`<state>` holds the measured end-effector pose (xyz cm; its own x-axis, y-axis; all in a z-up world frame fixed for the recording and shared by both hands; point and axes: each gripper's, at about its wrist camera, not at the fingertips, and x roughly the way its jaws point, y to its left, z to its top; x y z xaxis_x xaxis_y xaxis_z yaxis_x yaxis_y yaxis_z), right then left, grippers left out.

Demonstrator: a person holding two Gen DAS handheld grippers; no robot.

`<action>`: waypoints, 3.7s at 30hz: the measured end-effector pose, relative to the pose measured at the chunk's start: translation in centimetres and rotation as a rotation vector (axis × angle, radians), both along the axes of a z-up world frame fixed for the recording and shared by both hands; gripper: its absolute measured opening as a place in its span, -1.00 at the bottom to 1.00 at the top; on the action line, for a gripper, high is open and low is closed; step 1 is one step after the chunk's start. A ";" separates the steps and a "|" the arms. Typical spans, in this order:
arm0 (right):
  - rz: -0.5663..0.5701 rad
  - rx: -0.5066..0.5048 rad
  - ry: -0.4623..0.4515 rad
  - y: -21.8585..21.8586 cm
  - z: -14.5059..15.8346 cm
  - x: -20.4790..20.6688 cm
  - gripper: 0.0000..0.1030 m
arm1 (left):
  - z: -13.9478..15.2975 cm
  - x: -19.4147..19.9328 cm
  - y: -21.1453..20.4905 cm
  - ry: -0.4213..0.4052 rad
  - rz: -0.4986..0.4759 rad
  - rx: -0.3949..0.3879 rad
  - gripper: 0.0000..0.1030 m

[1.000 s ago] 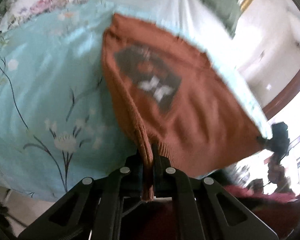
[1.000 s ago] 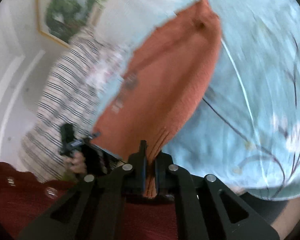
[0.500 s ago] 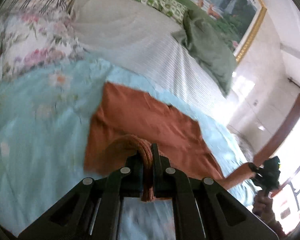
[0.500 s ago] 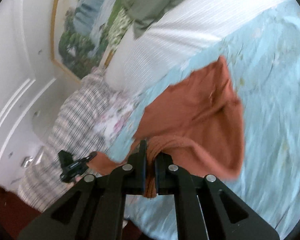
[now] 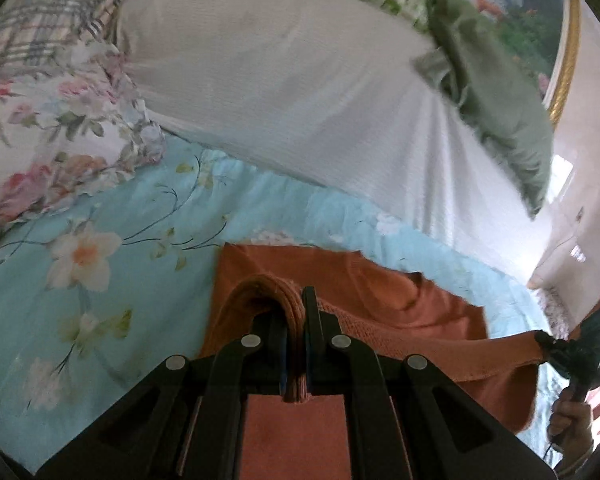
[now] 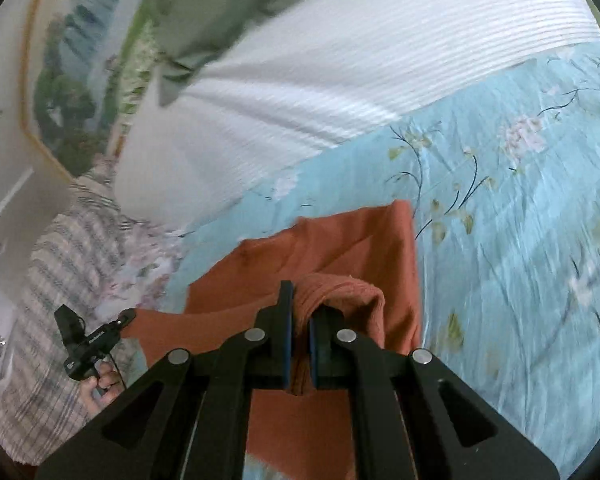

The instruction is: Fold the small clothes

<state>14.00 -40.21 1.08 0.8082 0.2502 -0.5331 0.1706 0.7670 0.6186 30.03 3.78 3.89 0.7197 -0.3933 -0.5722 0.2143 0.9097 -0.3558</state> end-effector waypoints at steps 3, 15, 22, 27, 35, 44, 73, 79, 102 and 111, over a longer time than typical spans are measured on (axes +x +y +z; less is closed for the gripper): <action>-0.006 -0.020 0.066 -0.5 -2.0 2.7 -0.86 | -2.6 3.2 -1.0 0.053 0.012 0.039 -0.92; -0.073 -0.033 0.189 -2.1 -5.7 4.1 -0.35 | -9.1 6.9 -0.3 0.236 0.046 0.025 -0.50; 0.108 -0.152 0.090 4.3 -3.4 0.9 -0.08 | -7.6 -0.4 -4.3 0.185 -0.154 0.033 -0.17; 0.384 -0.266 0.267 10.7 -7.8 3.6 -0.15 | -10.2 -1.3 -10.5 0.225 -0.309 0.209 -0.18; 0.051 -0.370 0.264 2.5 -5.5 8.1 -0.12 | -8.3 7.4 -9.9 0.223 -0.162 0.294 -0.20; -0.114 -0.215 0.169 -0.9 -4.0 3.4 -0.09 | -6.4 8.5 -2.4 0.206 0.100 0.140 0.12; 0.030 -0.028 0.101 12.4 -6.7 -7.9 0.18 | -13.4 -8.2 1.9 0.289 0.203 -0.305 0.44; 0.031 -0.018 0.087 12.2 -6.3 -7.8 0.18 | -13.5 -3.5 2.0 0.276 0.273 -0.282 0.37; 0.182 0.183 0.081 5.2 -5.0 -0.2 0.18 | -9.8 -9.0 -23.4 -0.099 -0.196 0.446 -0.72; 0.378 0.371 0.210 9.4 -9.7 11.3 0.55 | -9.5 -8.9 -22.1 -0.128 -0.223 0.427 -0.76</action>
<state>25.25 -30.80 -8.57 0.5120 0.7027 -0.4940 0.0746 0.5365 0.8406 21.11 -18.28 -5.64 0.7198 -0.2954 -0.6282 0.4379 0.8954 0.0808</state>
